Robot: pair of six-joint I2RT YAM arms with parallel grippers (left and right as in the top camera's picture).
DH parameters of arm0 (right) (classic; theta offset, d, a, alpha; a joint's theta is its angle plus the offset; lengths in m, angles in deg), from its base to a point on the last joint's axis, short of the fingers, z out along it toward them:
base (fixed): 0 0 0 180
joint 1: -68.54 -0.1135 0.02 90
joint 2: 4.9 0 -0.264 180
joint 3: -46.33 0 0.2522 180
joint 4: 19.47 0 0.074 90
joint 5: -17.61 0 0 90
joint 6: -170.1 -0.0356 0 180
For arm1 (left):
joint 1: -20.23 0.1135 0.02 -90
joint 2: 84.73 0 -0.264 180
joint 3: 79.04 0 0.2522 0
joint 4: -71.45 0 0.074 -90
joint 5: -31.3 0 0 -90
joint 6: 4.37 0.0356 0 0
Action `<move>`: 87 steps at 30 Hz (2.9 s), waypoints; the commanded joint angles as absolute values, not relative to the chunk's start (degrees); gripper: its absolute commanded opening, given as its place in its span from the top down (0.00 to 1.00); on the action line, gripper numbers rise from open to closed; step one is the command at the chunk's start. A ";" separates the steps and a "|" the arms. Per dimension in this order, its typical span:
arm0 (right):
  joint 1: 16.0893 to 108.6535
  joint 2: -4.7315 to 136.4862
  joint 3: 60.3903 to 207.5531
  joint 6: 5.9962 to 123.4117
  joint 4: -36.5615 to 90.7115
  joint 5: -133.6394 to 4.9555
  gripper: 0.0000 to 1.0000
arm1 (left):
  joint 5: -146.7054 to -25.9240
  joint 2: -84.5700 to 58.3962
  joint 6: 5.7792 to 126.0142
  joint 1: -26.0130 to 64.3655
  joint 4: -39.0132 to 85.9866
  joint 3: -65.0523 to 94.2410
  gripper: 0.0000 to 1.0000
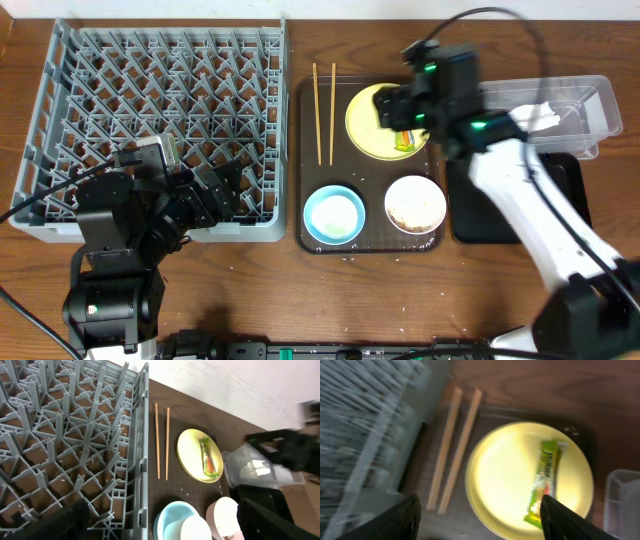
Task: Sort waste into correct bins and load items into the dishwasher
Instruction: 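Grasp the green snack wrapper on the yellow plate with the right gripper, then drop the green wrapper into the clear plastic bin, then grasp the white cup inside the blue bowl with the right gripper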
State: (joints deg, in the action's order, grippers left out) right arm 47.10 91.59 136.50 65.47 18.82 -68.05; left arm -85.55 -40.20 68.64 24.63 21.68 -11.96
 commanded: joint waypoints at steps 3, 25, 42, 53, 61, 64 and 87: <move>44.79 101.95 136.39 69.05 15.57 -88.33 0.28 | -86.14 -40.24 68.14 24.65 21.66 -10.96 0.05; 48.11 107.66 136.43 61.29 12.49 -76.83 0.99 | -86.14 -40.24 68.14 24.65 21.66 -10.96 0.05; 66.03 93.56 136.37 37.86 21.14 -83.30 0.99 | -86.14 -40.24 68.14 24.65 21.68 -10.96 0.05; 71.52 92.14 136.41 39.33 20.81 -73.97 0.17 | -86.16 -40.24 68.14 24.65 21.68 -10.96 0.05; 68.24 81.43 136.39 55.17 28.27 -56.22 0.19 | -86.16 -40.24 68.14 24.65 21.66 -10.96 0.05; 64.22 79.07 136.39 60.62 35.28 -53.40 0.21 | -86.16 -40.24 68.14 24.65 21.66 -10.96 0.05; 28.33 97.30 135.99 66.21 46.32 -71.08 0.60 | -86.12 -40.24 68.14 24.65 21.75 -10.96 0.05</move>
